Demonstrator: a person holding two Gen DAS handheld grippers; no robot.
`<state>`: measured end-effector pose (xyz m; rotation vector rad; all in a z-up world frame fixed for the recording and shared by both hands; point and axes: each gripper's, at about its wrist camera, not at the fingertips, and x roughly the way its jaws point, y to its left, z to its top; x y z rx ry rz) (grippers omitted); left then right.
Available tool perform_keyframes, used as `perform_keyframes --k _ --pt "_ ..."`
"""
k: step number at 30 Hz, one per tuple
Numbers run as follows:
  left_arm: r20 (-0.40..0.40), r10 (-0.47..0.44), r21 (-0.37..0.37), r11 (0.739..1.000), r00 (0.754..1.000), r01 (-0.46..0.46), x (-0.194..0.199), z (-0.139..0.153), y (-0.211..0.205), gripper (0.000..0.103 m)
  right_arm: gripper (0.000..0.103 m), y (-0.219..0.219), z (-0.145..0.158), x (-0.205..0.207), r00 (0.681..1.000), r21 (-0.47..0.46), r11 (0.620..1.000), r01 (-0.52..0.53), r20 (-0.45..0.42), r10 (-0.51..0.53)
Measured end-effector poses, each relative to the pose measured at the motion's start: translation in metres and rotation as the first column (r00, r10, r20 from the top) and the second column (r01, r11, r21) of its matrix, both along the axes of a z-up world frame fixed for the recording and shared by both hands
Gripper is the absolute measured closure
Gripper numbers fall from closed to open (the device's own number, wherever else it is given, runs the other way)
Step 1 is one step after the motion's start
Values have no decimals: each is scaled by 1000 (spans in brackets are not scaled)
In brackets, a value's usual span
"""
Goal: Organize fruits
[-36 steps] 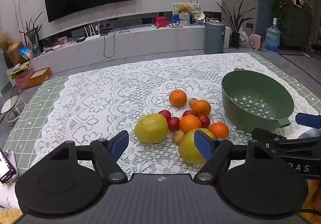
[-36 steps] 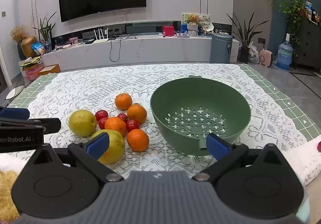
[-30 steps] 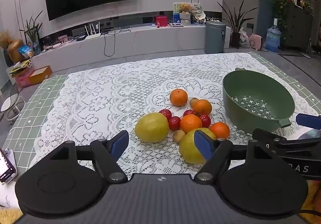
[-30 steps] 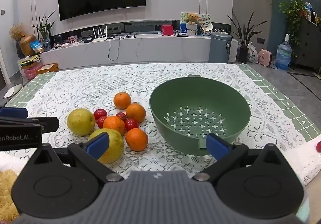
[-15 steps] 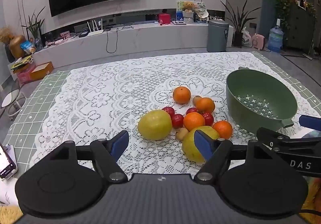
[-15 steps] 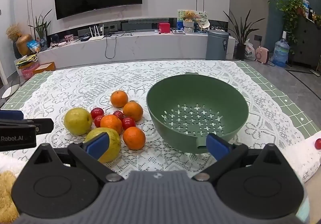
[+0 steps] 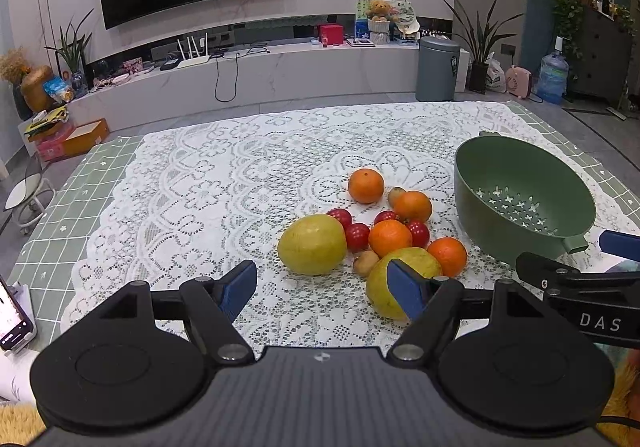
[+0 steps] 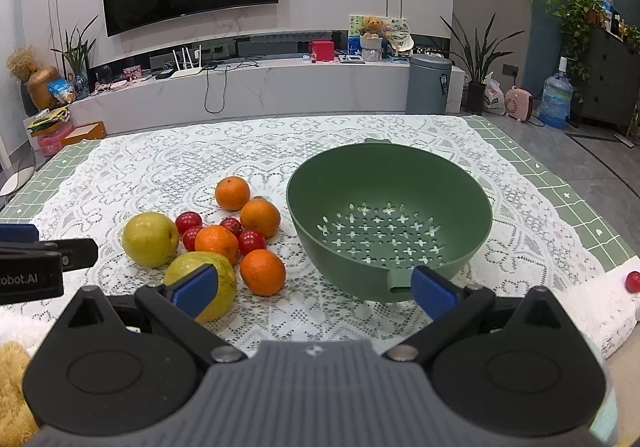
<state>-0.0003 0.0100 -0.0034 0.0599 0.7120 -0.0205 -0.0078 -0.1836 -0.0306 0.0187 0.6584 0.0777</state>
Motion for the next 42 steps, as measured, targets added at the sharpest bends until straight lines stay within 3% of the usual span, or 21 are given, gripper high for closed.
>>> perform_keyframes --k 42 --pt "-34 -3 -9 1000 999 3 1 -6 -3 16 4 2 -1 2 1000 -10 1000 6 -13 -7"
